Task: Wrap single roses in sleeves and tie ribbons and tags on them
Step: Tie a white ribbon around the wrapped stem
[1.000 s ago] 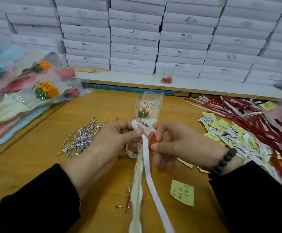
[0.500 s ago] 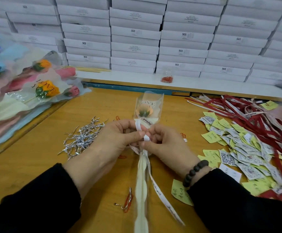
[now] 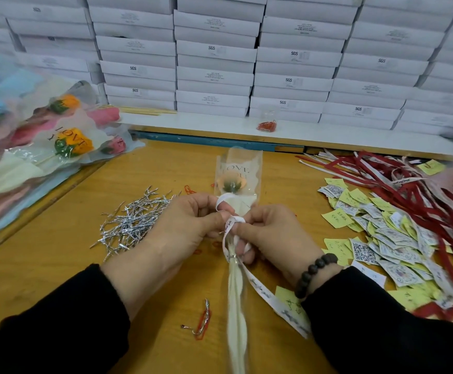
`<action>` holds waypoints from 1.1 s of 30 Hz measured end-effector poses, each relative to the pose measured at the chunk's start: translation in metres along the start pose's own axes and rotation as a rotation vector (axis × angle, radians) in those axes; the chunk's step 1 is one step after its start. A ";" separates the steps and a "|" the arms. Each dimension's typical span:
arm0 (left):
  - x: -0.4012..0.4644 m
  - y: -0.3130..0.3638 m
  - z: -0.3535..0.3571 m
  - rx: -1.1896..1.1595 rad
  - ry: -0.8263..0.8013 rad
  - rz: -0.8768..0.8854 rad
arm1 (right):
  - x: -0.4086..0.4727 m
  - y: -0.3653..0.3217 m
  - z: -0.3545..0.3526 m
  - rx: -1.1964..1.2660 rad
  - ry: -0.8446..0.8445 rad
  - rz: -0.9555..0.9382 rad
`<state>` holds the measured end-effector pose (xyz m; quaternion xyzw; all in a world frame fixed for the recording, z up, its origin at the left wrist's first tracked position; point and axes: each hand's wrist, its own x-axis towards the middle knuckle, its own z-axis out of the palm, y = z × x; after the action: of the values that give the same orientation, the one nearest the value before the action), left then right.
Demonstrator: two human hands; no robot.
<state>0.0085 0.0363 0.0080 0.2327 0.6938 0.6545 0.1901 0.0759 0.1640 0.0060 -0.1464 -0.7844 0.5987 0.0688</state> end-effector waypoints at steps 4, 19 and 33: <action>0.000 0.000 0.000 0.053 -0.031 0.017 | -0.003 -0.007 -0.002 0.089 -0.046 0.032; 0.000 0.004 -0.004 0.153 -0.064 0.011 | -0.011 -0.020 -0.022 -0.386 -0.006 -0.109; 0.000 0.008 -0.007 0.156 -0.100 -0.012 | -0.013 -0.020 -0.047 0.285 -0.247 0.093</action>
<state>0.0050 0.0313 0.0163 0.2749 0.7338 0.5849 0.2097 0.0985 0.1985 0.0391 -0.0966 -0.6867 0.7196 -0.0359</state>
